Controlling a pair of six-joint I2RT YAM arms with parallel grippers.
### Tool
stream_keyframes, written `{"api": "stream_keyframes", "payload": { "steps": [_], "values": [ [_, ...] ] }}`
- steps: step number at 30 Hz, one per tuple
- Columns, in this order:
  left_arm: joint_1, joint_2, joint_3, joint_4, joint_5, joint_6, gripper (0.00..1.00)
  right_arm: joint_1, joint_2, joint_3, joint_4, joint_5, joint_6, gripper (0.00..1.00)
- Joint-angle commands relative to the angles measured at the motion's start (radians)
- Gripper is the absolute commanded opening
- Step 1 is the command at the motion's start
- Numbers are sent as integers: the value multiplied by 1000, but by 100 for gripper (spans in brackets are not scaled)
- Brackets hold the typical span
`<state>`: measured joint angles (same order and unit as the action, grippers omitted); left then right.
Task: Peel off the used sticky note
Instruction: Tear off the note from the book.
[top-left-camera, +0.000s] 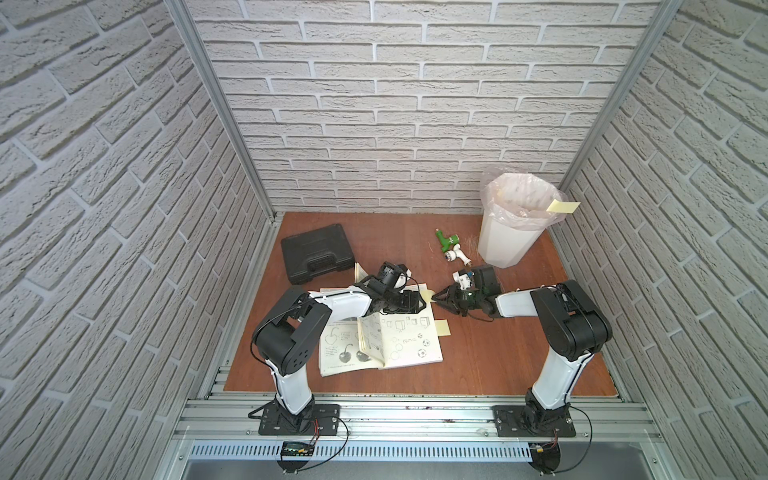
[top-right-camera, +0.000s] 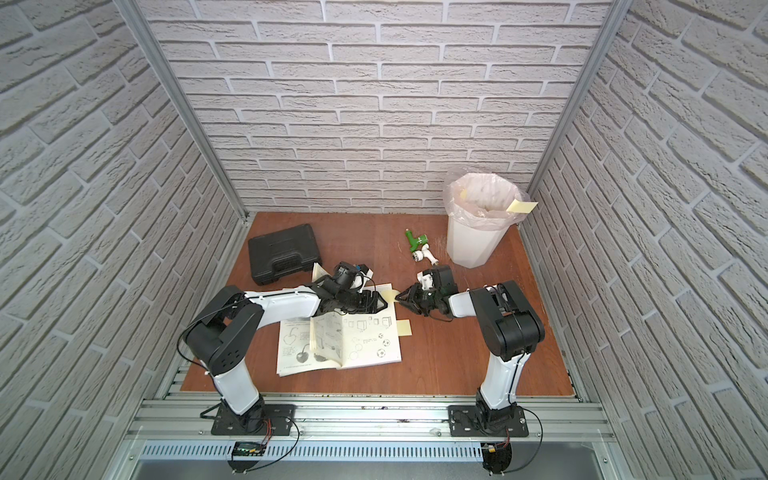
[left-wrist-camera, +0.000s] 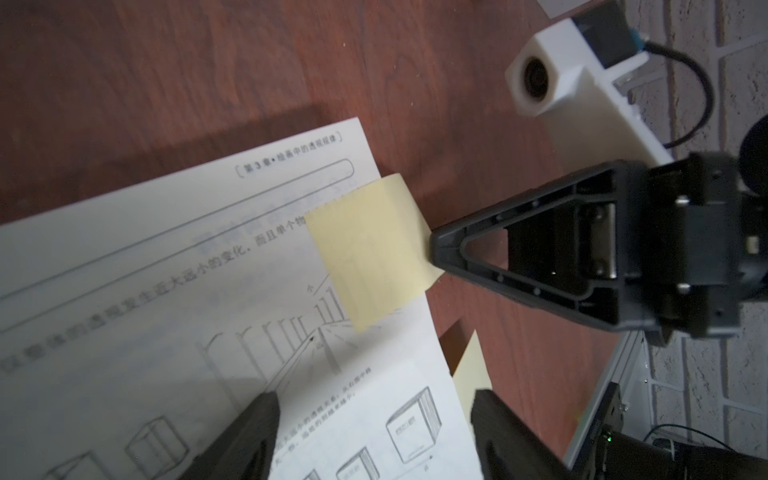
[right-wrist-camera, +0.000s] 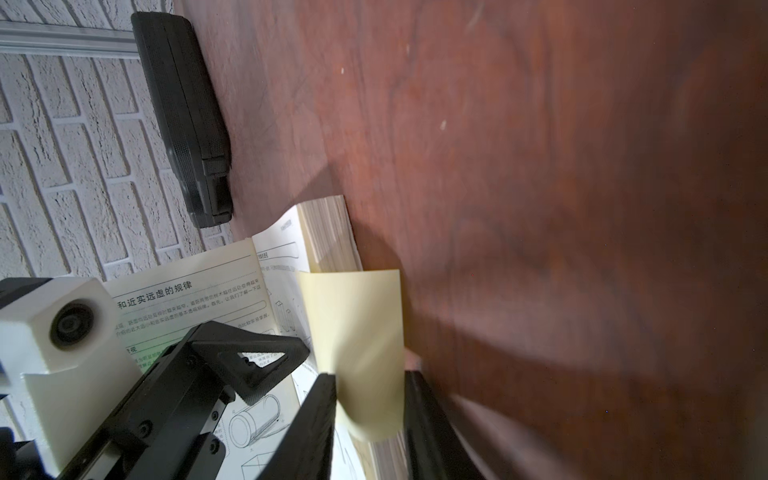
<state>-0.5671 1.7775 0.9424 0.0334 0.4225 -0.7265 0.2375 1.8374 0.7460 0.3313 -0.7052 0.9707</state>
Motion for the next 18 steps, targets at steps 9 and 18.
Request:
{"api": "stream_keyframes", "payload": {
  "steps": [9, 18],
  "values": [
    [-2, 22, -35, 37, -1, -2, 77, 20, -75, -24, 104, -20, 88, 6],
    [2, 21, -61, 59, -1, -7, 76, 32, -100, -27, 182, -12, 177, 3]
  ]
}}
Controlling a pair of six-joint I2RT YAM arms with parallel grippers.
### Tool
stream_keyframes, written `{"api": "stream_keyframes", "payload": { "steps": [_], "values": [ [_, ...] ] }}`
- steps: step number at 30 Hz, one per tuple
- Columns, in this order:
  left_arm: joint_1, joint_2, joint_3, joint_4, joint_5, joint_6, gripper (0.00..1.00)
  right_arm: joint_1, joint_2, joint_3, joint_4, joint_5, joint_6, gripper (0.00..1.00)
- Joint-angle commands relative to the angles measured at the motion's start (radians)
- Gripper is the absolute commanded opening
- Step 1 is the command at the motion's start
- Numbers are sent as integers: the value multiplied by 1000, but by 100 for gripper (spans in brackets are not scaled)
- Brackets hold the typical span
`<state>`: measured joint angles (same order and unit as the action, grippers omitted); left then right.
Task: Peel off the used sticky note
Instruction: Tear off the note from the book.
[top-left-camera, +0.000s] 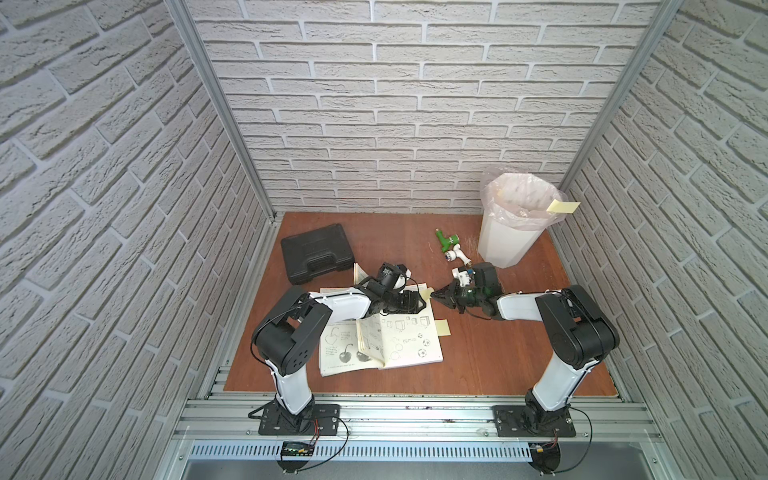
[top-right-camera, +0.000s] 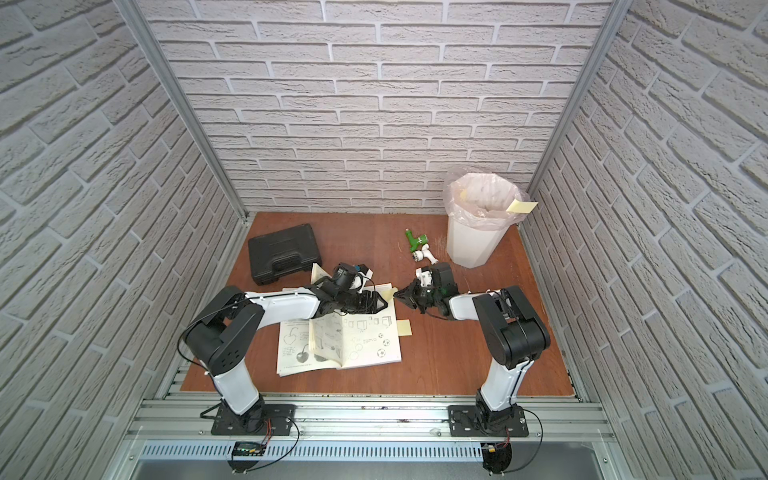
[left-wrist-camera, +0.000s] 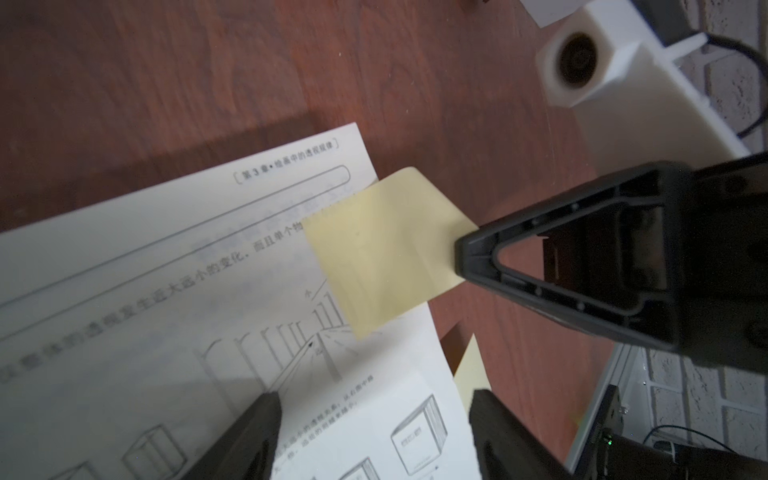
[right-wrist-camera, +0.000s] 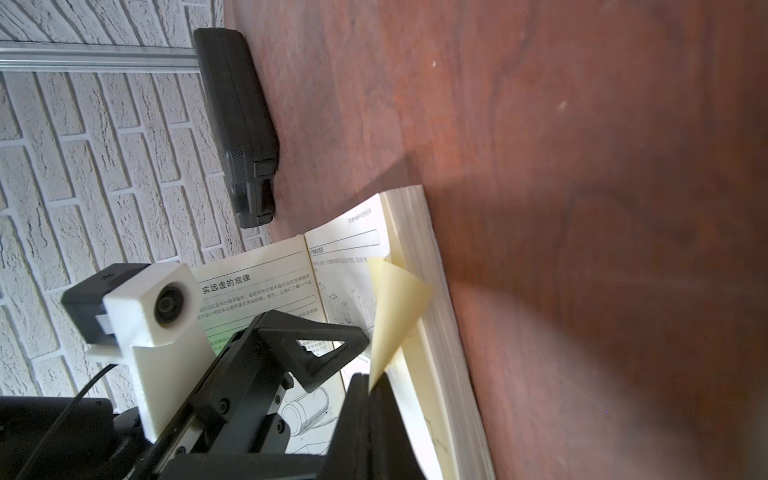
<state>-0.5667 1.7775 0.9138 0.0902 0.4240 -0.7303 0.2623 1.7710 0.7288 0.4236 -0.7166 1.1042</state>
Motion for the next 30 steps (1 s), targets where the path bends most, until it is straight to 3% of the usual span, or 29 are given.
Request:
{"api": "stream_keyframes", "payload": {
  "steps": [1, 18, 25, 30],
  "values": [
    [2, 19, -37, 5, -2, -4, 76, 8, -29, -16, 120, 0, 71, 3],
    [16, 13, -109, 84, 16, -16, 77, 9, -36, 29, 102, 69, 122, 3],
    [23, 8, -120, 105, 34, -21, 77, 9, -92, 73, -20, 79, 50, 3],
    [25, -6, -122, 112, 46, -24, 77, 8, -189, 127, -209, 109, -58, 3]
  ]
}}
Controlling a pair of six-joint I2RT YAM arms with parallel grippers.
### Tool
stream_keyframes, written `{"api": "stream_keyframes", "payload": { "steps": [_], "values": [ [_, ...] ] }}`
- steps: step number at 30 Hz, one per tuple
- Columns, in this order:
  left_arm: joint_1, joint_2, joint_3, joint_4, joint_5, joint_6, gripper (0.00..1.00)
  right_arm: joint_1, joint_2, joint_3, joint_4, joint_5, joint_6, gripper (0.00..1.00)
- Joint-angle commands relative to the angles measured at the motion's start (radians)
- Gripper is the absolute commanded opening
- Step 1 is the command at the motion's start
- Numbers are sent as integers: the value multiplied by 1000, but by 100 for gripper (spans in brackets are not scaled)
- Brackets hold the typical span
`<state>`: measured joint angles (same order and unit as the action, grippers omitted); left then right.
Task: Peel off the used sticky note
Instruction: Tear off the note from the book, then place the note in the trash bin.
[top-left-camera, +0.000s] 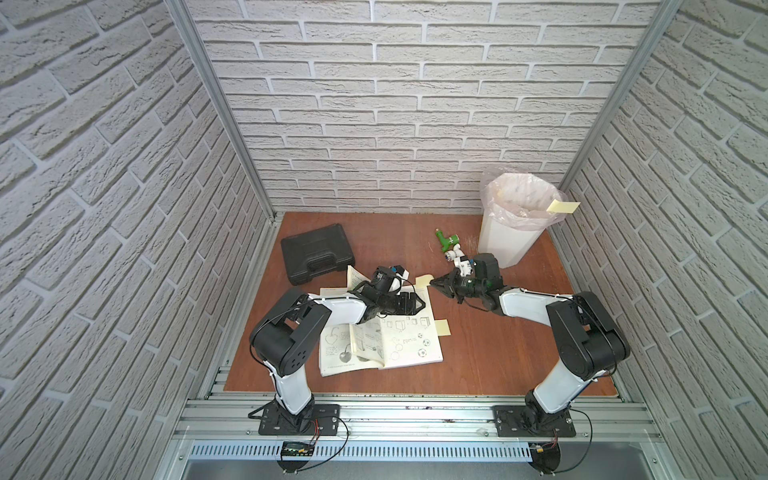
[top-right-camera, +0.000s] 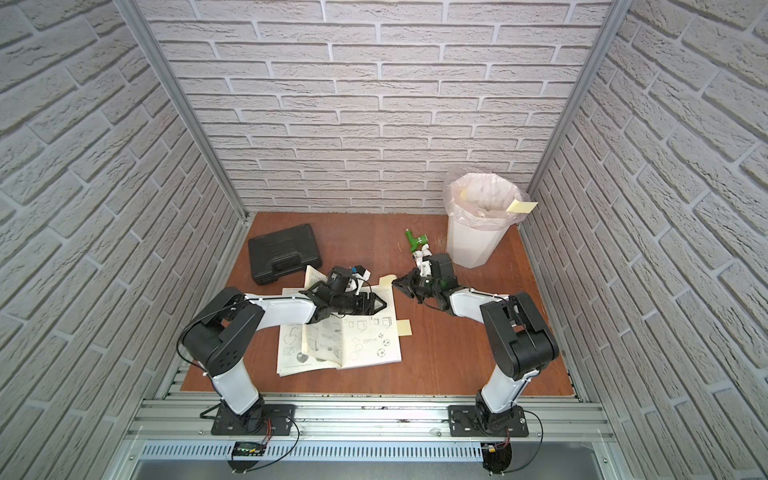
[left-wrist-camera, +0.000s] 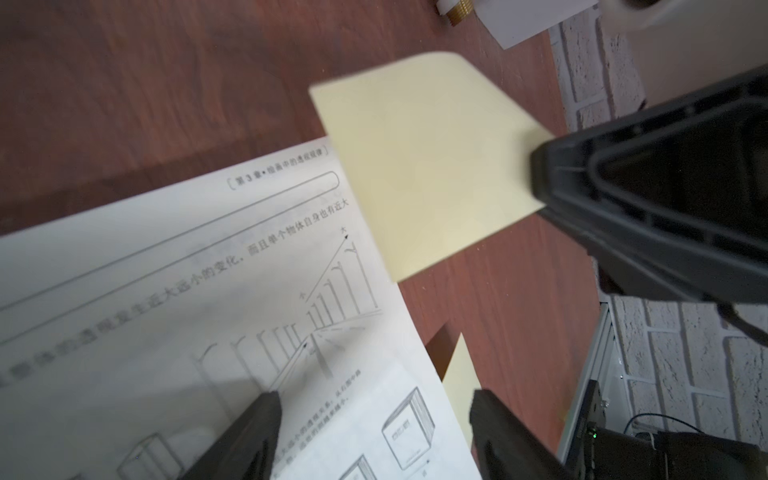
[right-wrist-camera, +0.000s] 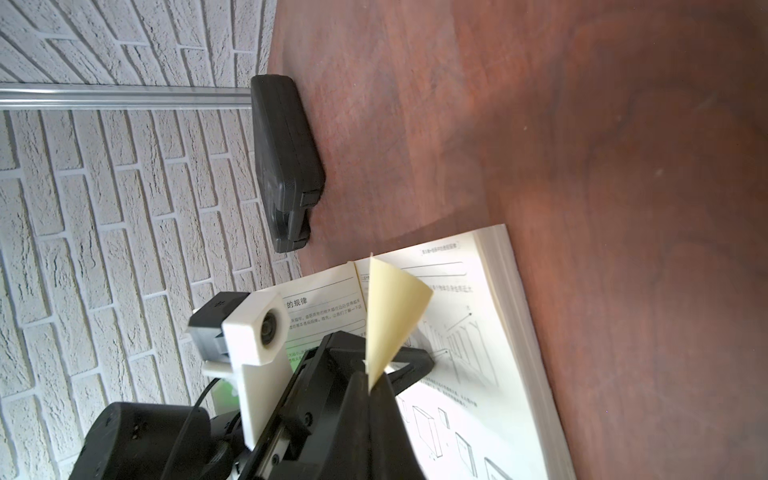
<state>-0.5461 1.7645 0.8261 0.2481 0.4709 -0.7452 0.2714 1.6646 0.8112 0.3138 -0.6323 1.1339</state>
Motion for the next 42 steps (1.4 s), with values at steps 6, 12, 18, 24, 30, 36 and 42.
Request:
{"api": "stream_keyframes", "payload": {
  "steps": [6, 12, 18, 24, 30, 36, 42],
  "values": [
    [5, -15, -39, -30, 13, -18, 77, 0, -200, 147, -336, 68, -222, 3],
    [8, -66, -60, -9, 24, -23, 77, -8, -313, 370, -639, 172, -407, 3],
    [12, -114, -91, 10, 18, -27, 77, -76, -320, 611, -788, 184, -477, 3],
    [17, -140, -122, 27, 19, -34, 77, -242, -245, 858, -886, 164, -495, 3],
    [18, -171, -147, 33, 14, -36, 78, -404, -131, 1031, -959, 198, -513, 3],
    [21, -198, -163, 33, 6, -41, 78, -488, 33, 1205, -1063, 250, -549, 3],
    [19, -239, -167, 4, -7, -37, 78, -512, 207, 1397, -1185, 288, -580, 8]
  ]
}}
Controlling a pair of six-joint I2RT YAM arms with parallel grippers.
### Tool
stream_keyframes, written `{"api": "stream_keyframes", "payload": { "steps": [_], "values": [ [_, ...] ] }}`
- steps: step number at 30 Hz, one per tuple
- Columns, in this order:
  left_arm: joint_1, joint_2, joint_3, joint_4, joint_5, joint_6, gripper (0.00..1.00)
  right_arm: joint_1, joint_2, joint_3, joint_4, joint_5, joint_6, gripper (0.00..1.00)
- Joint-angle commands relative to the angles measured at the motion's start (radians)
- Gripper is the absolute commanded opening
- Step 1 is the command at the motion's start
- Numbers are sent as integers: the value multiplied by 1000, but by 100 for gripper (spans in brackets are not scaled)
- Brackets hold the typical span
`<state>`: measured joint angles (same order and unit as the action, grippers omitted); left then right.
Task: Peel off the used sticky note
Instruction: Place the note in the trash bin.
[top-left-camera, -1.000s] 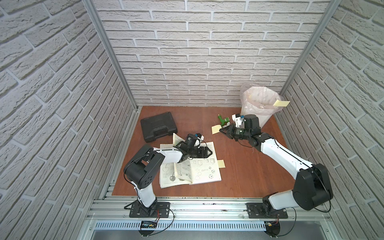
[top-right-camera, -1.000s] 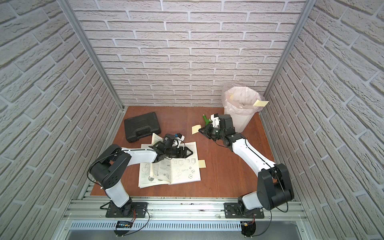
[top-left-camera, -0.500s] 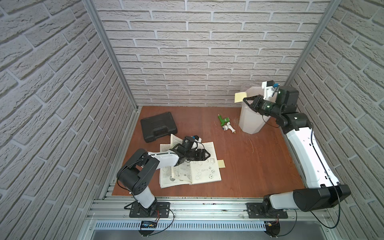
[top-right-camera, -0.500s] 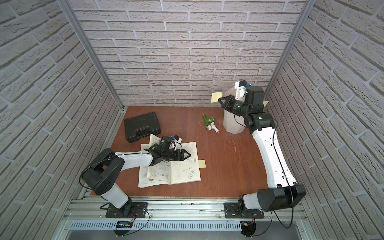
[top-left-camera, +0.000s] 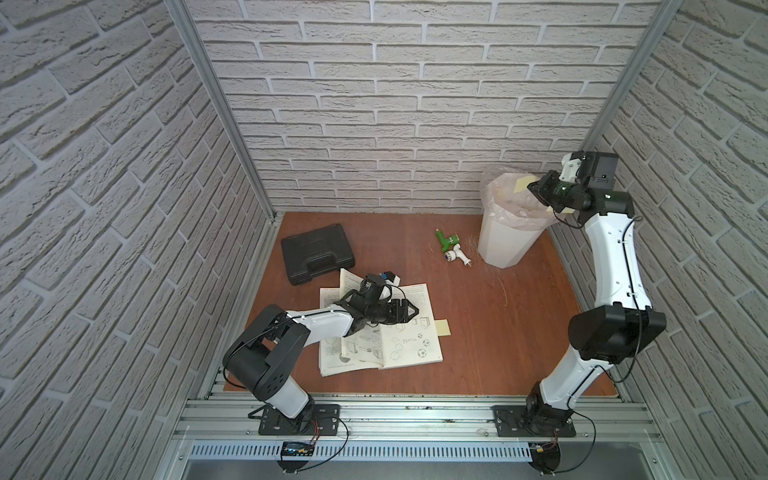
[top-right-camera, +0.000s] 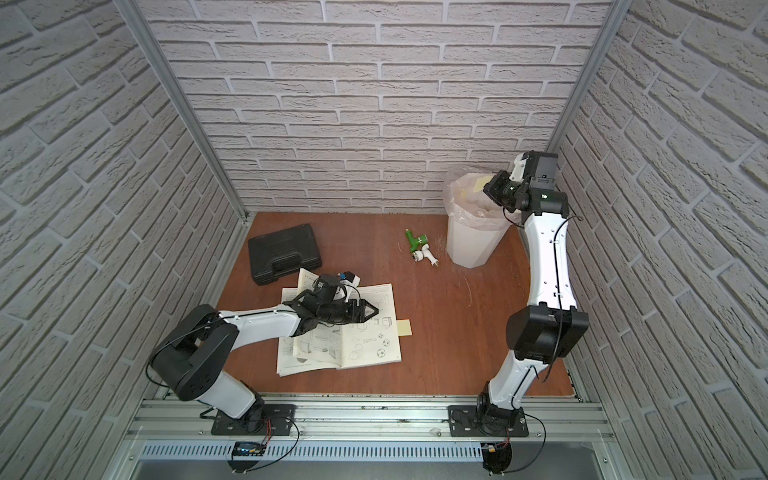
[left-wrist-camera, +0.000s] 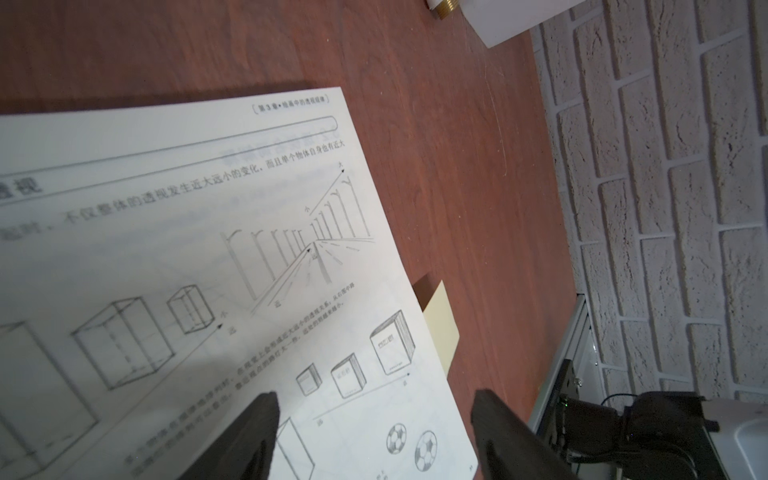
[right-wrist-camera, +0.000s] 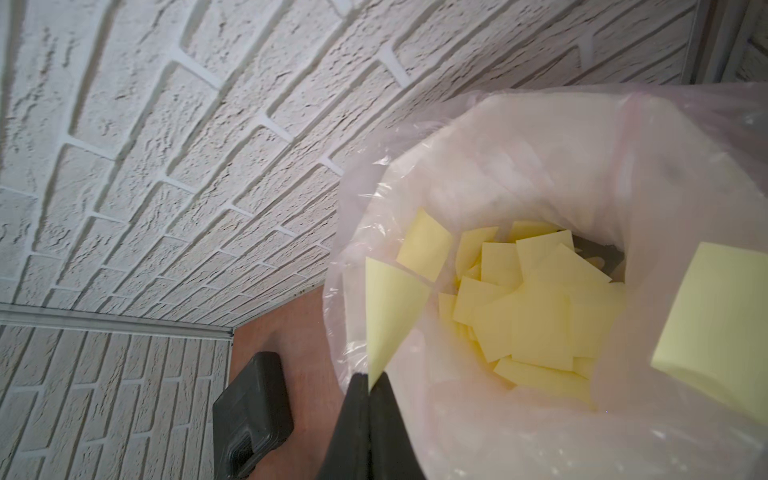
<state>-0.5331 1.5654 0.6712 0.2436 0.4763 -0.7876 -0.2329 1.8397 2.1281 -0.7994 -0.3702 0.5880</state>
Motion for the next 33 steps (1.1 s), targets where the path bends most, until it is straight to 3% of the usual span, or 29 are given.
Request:
{"api": "stream_keyframes", "payload": {
  "steps": [1, 6, 11, 21, 33],
  "values": [
    [6, -48, -14, 5, -15, 7, 78, -9, 59, 116, -94, 32, -39, 11],
    [7, -83, -31, -14, -28, 13, 78, -10, 160, 271, -189, 57, -58, 36],
    [9, -101, -37, -19, -30, 13, 78, -10, 148, 279, -193, 61, -60, 56],
    [13, -154, -54, -52, -50, 16, 78, 6, -17, 172, -153, 40, -71, 65],
    [19, -221, -86, -101, -73, 12, 78, 156, -420, -461, 136, -22, -36, 67]
  ]
}}
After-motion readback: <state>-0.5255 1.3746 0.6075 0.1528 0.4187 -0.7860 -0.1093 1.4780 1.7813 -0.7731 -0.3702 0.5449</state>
